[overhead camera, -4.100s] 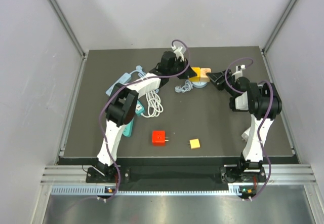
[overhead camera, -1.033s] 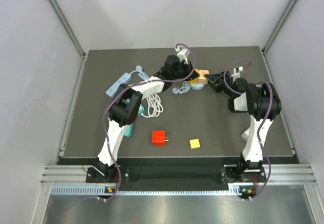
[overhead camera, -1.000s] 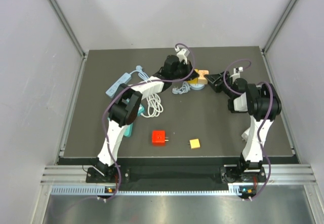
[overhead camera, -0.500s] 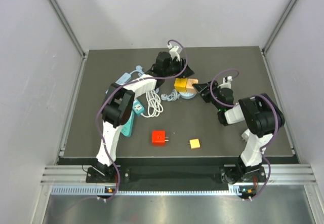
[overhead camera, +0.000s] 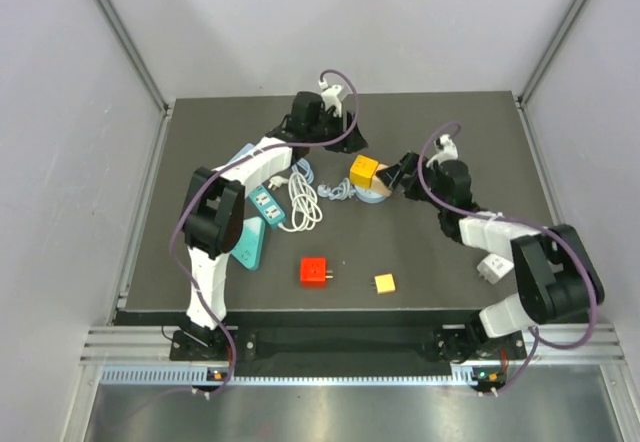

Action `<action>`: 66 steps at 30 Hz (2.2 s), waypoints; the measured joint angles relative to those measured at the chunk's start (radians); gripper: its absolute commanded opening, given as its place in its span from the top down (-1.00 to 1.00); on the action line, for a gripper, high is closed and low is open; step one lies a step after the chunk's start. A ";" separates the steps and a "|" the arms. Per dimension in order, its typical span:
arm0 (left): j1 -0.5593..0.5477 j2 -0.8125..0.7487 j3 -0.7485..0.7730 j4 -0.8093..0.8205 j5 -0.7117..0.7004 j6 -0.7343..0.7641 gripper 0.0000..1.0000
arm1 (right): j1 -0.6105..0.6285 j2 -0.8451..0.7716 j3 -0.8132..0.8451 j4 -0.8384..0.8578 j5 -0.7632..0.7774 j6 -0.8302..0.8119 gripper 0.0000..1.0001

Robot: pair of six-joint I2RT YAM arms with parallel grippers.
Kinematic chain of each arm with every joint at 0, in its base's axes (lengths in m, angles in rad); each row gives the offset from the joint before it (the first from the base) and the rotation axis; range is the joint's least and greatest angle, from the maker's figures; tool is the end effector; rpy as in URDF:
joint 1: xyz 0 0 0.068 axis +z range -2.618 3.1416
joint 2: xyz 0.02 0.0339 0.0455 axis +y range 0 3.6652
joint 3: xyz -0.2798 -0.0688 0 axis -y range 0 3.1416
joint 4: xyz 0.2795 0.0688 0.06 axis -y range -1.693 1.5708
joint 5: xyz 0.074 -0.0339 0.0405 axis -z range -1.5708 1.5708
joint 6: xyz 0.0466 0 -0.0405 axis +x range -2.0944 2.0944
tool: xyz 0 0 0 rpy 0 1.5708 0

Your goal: Pull the plug off the socket

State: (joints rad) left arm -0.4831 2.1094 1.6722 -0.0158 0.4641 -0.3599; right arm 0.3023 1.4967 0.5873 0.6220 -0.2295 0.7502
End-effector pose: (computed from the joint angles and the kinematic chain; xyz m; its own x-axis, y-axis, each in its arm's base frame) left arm 0.4739 -0.2722 0.2391 -0.6346 -0.0228 -0.7725 0.5859 0.6378 -0.5000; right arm 0.3145 0.1092 0.1750 -0.5376 0.5278 -0.6576 -0.1799 0.6901 0.7010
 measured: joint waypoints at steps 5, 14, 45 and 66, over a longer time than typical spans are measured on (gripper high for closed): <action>0.010 -0.071 -0.001 -0.057 0.016 0.089 -0.02 | -0.002 -0.064 0.261 -0.399 -0.005 -0.372 -0.99; 0.031 -0.058 -0.003 -0.066 0.100 0.104 0.36 | -0.009 -0.003 0.552 -0.824 -0.082 -0.875 -1.00; 0.005 0.069 -0.018 -0.031 0.279 0.089 1.00 | 0.087 0.254 0.586 -0.869 -0.043 -1.309 -0.89; 0.018 0.133 0.081 -0.104 0.360 0.187 1.00 | 0.088 0.275 0.588 -0.835 -0.005 -1.272 1.00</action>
State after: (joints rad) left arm -0.4652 2.2425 1.7535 -0.1200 0.8246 -0.1734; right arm 0.3904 1.7714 1.1755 -0.2134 -0.2348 -0.5217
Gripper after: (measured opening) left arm 0.011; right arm 0.624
